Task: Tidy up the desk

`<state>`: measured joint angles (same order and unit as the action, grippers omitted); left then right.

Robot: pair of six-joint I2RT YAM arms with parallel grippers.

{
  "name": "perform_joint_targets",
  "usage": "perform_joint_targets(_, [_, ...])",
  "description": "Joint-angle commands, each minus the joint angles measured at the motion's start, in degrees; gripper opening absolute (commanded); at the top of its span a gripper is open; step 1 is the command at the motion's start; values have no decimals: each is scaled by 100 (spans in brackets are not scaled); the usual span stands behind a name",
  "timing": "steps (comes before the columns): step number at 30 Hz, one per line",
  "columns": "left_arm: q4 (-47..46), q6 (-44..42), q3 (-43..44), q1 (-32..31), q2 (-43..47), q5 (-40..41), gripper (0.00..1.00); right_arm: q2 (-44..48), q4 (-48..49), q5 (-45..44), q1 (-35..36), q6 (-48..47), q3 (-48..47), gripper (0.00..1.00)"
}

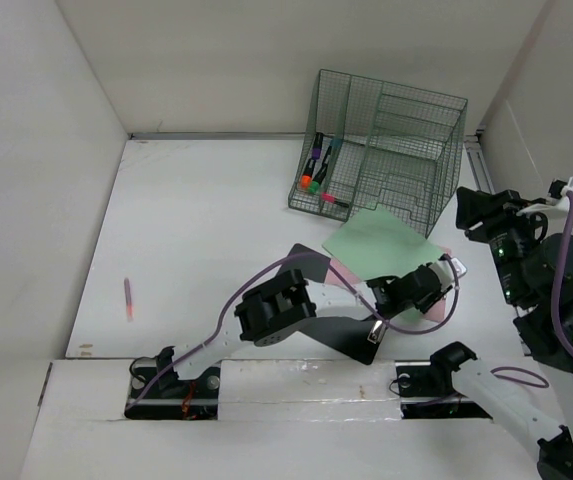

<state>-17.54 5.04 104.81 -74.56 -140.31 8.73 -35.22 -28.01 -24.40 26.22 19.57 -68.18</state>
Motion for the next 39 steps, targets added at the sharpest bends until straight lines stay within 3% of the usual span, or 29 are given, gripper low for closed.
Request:
perform_joint_targets(1, [-107, -47, -599, -14, 730, -74, 0, -107, -535, -187, -29, -251, -483, 48])
perform_joint_targets(17, [-259, 129, -1929, -14, 2341, 304, 0, -108, -820, -20, -29, -279, -73, 56])
perform_joint_targets(25, [-312, 664, -3370, 170, 3720, 726, 0, 7, -785, -135, -82, 142, 902, 61])
perform_joint_targets(28, [-233, 762, -3775, 170, 4283, 788, 0, -64, -759, -47, -82, 397, 1070, 65])
perform_joint_targets(31, [-136, 788, -4152, 231, 4809, 806, 0, -37, -601, 93, -82, 556, 1368, 76])
perform_joint_targets(39, [-189, 806, -4680, 232, 5365, 946, 0, -125, -741, 480, -21, 899, 2001, 88])
